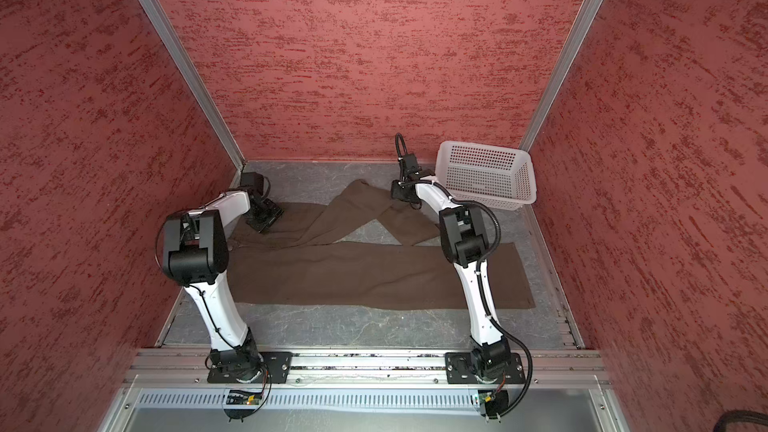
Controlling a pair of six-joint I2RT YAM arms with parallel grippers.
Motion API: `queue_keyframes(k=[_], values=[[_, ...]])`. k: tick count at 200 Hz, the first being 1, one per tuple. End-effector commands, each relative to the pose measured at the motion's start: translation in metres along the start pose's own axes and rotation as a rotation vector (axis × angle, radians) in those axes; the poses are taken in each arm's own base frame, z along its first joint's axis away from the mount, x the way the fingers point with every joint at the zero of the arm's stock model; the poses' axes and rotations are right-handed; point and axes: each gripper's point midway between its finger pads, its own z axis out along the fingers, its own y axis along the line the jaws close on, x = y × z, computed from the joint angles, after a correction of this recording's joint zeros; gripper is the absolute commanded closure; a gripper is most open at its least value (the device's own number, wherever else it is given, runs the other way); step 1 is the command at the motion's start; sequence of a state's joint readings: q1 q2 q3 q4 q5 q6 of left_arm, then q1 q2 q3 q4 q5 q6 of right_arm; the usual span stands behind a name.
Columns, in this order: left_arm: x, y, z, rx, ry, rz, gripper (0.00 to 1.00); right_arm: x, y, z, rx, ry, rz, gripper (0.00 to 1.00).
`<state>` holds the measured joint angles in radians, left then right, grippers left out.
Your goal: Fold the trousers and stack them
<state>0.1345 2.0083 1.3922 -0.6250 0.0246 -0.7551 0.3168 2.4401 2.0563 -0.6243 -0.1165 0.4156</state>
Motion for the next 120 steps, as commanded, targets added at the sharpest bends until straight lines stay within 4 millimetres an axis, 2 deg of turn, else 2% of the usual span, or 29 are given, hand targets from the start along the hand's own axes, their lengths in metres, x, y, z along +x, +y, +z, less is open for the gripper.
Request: queue_keyframes(k=[1,7,12,21,26,37,43,59,76,90,105,120], values=[[0.006,0.020,0.026,-0.037,0.030,-0.023,0.41,0.000,0.016,0.008,-0.101,0.030,0.053,0.36],[0.007,0.021,0.026,-0.037,0.032,-0.025,0.41,-0.001,0.022,0.011,-0.133,0.029,0.058,0.40],[0.006,0.023,0.026,-0.038,0.034,-0.029,0.41,-0.001,0.026,0.012,-0.158,0.031,0.065,0.47],[0.006,0.025,0.025,-0.039,0.034,-0.033,0.41,-0.005,0.034,0.012,-0.202,0.022,0.071,0.71],[0.006,0.026,0.025,-0.040,0.035,-0.034,0.41,-0.007,0.037,0.011,-0.221,0.015,0.075,0.80],[0.007,0.027,0.025,-0.040,0.035,-0.035,0.41,-0.019,0.046,0.000,-0.248,-0.022,0.065,0.95],[0.006,0.027,0.024,-0.038,0.034,-0.033,0.41,-0.028,0.050,-0.008,-0.253,-0.051,0.054,0.99],[0.006,0.026,0.022,-0.037,0.033,-0.031,0.41,-0.058,0.059,-0.044,-0.235,-0.150,-0.009,1.00],[0.008,0.027,0.022,-0.036,0.039,-0.033,0.41,-0.090,0.067,-0.103,-0.190,-0.277,-0.091,1.00],[0.009,0.027,0.021,-0.032,0.040,-0.035,0.40,-0.102,0.072,-0.153,-0.146,-0.373,-0.154,1.00],[0.011,0.029,0.021,-0.034,0.043,-0.033,0.41,-0.096,0.077,-0.199,-0.097,-0.459,-0.225,1.00],[0.012,0.034,0.022,-0.042,0.047,-0.039,0.41,-0.065,0.081,-0.226,-0.077,-0.505,-0.277,1.00]])
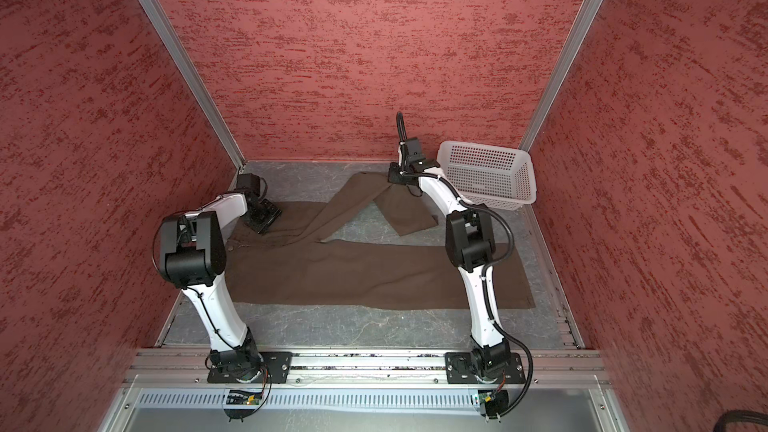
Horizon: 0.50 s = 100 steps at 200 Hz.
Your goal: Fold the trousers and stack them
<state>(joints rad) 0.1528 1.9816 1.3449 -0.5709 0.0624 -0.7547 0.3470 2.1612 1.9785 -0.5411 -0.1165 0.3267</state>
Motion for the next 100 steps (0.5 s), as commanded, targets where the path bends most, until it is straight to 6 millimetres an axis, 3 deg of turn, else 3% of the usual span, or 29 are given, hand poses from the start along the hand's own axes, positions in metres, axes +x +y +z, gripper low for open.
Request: queue_keyframes(k=[1,13,26,48,69,85,100], values=[[0.013,0.035,0.021,-0.089,0.045,-0.025,0.41,-0.037,0.029,-0.099,0.054,-0.246,-0.159,1.00],[0.014,0.039,0.022,-0.093,0.051,-0.029,0.41,-0.004,0.036,-0.117,0.041,-0.245,-0.171,1.00],[0.014,0.046,0.021,-0.099,0.051,-0.036,0.41,0.048,0.041,-0.126,0.015,-0.203,-0.149,0.98],[0.013,0.056,0.020,-0.109,0.051,-0.053,0.41,0.158,0.046,-0.126,-0.047,-0.043,-0.060,0.91],[0.009,0.061,0.017,-0.114,0.044,-0.071,0.41,0.245,0.050,-0.122,-0.079,0.114,0.005,0.67],[0.005,0.061,0.014,-0.113,0.033,-0.075,0.41,0.278,0.047,-0.122,-0.078,0.189,0.037,0.55],[0.004,0.060,0.010,-0.111,0.027,-0.078,0.41,0.280,0.046,-0.129,-0.091,0.191,0.011,0.53]])
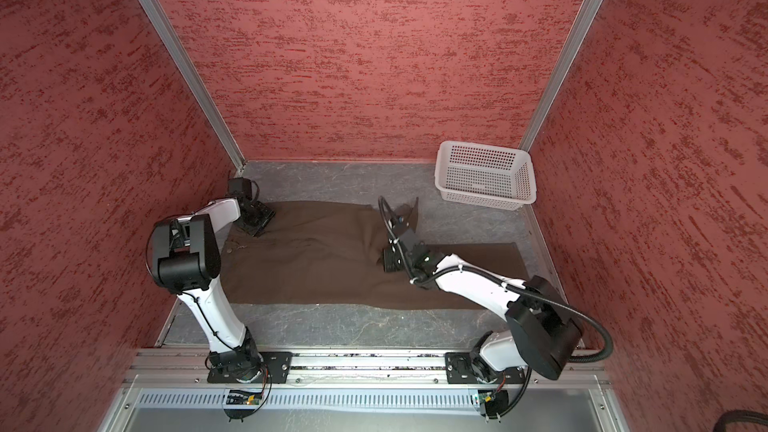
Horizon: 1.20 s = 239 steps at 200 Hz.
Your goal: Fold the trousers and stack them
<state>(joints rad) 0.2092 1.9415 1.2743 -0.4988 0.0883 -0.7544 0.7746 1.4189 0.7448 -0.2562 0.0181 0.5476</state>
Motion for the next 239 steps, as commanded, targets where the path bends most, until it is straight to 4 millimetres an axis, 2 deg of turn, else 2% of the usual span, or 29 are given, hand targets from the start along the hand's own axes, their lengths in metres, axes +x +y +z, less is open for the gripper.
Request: queue_keyframes(k=[1,20,40,52,68,84,106,124,174,187,195,204,210,216,224,232,239], values=[[0.015,0.046,0.012,-0.150,0.050,-0.029,0.41,-0.019,0.015,-0.018,-0.064,-0.080,0.082,0.53],[0.014,0.045,0.008,-0.148,0.045,-0.027,0.41,-0.042,0.006,-0.042,0.010,-0.175,0.002,0.46],[0.015,0.046,0.006,-0.153,0.042,-0.024,0.41,-0.082,-0.022,-0.070,0.135,-0.284,-0.002,0.40],[0.015,0.047,0.006,-0.155,0.041,-0.025,0.40,-0.107,-0.042,-0.079,0.160,-0.300,0.060,0.40],[0.016,0.048,0.008,-0.158,0.047,-0.022,0.41,-0.132,-0.065,-0.081,0.210,-0.295,0.114,0.38],[0.018,0.048,0.011,-0.153,0.057,-0.018,0.41,-0.147,-0.078,-0.068,0.264,-0.248,0.101,0.31],[0.019,0.048,0.012,-0.148,0.063,-0.010,0.41,-0.156,-0.085,-0.029,0.287,-0.147,0.063,0.25],[0.020,0.048,0.013,-0.145,0.066,-0.009,0.41,-0.164,-0.092,-0.001,0.245,-0.095,0.114,0.24],[0.020,0.051,0.014,-0.136,0.071,-0.019,0.41,-0.175,-0.144,0.053,0.245,-0.033,0.331,0.29],[0.021,0.051,0.014,-0.137,0.073,-0.019,0.41,-0.175,-0.151,0.063,0.236,-0.024,0.351,0.32],[0.021,0.051,0.015,-0.134,0.074,-0.019,0.41,-0.176,-0.152,0.068,0.219,-0.023,0.358,0.39],[0.021,0.051,0.016,-0.132,0.077,-0.020,0.40,-0.180,-0.150,0.070,0.182,-0.028,0.359,0.54],[0.021,0.051,0.016,-0.133,0.077,-0.020,0.41,-0.185,-0.145,0.069,0.153,-0.039,0.356,0.70],[0.021,0.050,0.016,-0.132,0.078,-0.021,0.41,-0.191,-0.140,0.065,0.131,-0.053,0.348,0.82],[0.021,0.051,0.016,-0.134,0.078,-0.021,0.41,-0.203,-0.134,0.054,0.109,-0.087,0.327,0.93],[0.021,0.051,0.016,-0.133,0.076,-0.019,0.41,-0.214,-0.130,0.040,0.110,-0.126,0.307,1.00],[0.021,0.051,0.017,-0.134,0.077,-0.020,0.40,-0.225,-0.129,0.022,0.130,-0.170,0.290,1.00]])
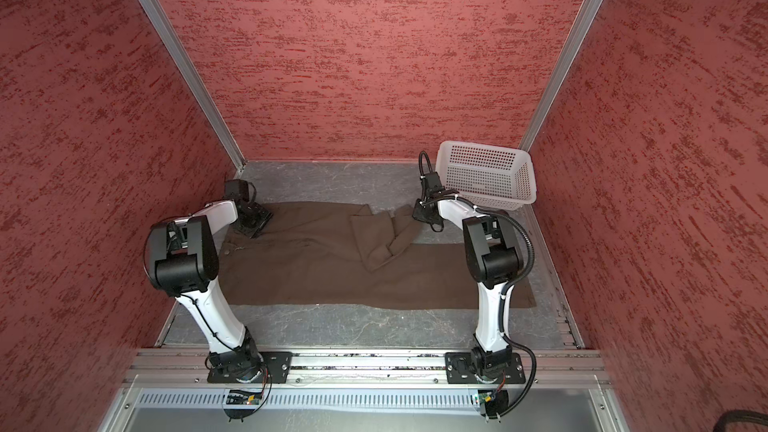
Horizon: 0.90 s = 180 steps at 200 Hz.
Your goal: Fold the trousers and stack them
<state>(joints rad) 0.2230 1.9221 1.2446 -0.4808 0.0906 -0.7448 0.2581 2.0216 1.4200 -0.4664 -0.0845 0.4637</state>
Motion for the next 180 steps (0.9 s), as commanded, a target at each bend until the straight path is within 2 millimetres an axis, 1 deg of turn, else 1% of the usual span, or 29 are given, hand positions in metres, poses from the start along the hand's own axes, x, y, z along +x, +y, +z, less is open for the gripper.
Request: queue_keyframes(k=[1,19,31,40,48,56,59,60,65,74,83,100,112,120,133,146,157,173,180], values=[[0.022,0.045,0.019,-0.139,0.084,-0.017,0.40,-0.048,0.038,-0.057,-0.111,-0.170,-0.048,1.00],[0.022,0.045,0.019,-0.141,0.085,-0.017,0.41,-0.070,0.034,-0.109,-0.061,-0.311,-0.073,1.00],[0.021,0.044,0.020,-0.139,0.084,-0.016,0.41,-0.078,0.022,-0.143,0.000,-0.413,-0.072,1.00],[0.021,0.044,0.020,-0.138,0.085,-0.016,0.41,-0.082,0.006,-0.167,0.059,-0.491,-0.052,1.00],[0.021,0.044,0.021,-0.138,0.086,-0.017,0.41,-0.080,-0.011,-0.186,0.108,-0.552,-0.025,1.00],[0.021,0.044,0.021,-0.137,0.086,-0.018,0.41,-0.075,-0.030,-0.198,0.157,-0.601,0.009,1.00],[0.022,0.044,0.021,-0.137,0.087,-0.018,0.40,-0.072,-0.039,-0.198,0.176,-0.607,0.021,1.00],[0.022,0.044,0.021,-0.137,0.087,-0.017,0.40,-0.072,-0.041,-0.205,0.175,-0.624,0.028,1.00],[0.021,0.045,0.021,-0.138,0.085,-0.020,0.41,-0.067,-0.053,-0.213,0.190,-0.652,0.057,1.00],[0.021,0.045,0.021,-0.138,0.085,-0.021,0.41,-0.054,-0.082,-0.215,0.228,-0.665,0.127,0.93],[0.021,0.046,0.021,-0.140,0.086,-0.019,0.41,-0.039,-0.112,-0.211,0.262,-0.654,0.202,0.87],[0.021,0.046,0.021,-0.142,0.086,-0.019,0.41,-0.005,-0.166,-0.193,0.313,-0.577,0.343,0.61],[0.022,0.047,0.020,-0.146,0.088,-0.020,0.41,0.020,-0.194,-0.177,0.321,-0.503,0.432,0.42],[0.022,0.047,0.020,-0.146,0.088,-0.019,0.41,0.034,-0.208,-0.169,0.321,-0.463,0.480,0.35],[0.022,0.047,0.018,-0.145,0.085,-0.019,0.40,0.052,-0.222,-0.161,0.319,-0.412,0.535,0.32],[0.022,0.048,0.017,-0.148,0.083,-0.018,0.41,0.059,-0.229,-0.162,0.326,-0.401,0.560,0.31],[0.022,0.048,0.015,-0.148,0.083,-0.019,0.41,0.058,-0.232,-0.168,0.336,-0.416,0.561,0.30],[0.024,0.046,0.010,-0.146,0.086,-0.015,0.41,0.049,-0.233,-0.180,0.344,-0.450,0.546,0.30],[0.027,0.045,0.007,-0.147,0.087,-0.008,0.41,0.043,-0.229,-0.183,0.332,-0.463,0.527,0.32]])
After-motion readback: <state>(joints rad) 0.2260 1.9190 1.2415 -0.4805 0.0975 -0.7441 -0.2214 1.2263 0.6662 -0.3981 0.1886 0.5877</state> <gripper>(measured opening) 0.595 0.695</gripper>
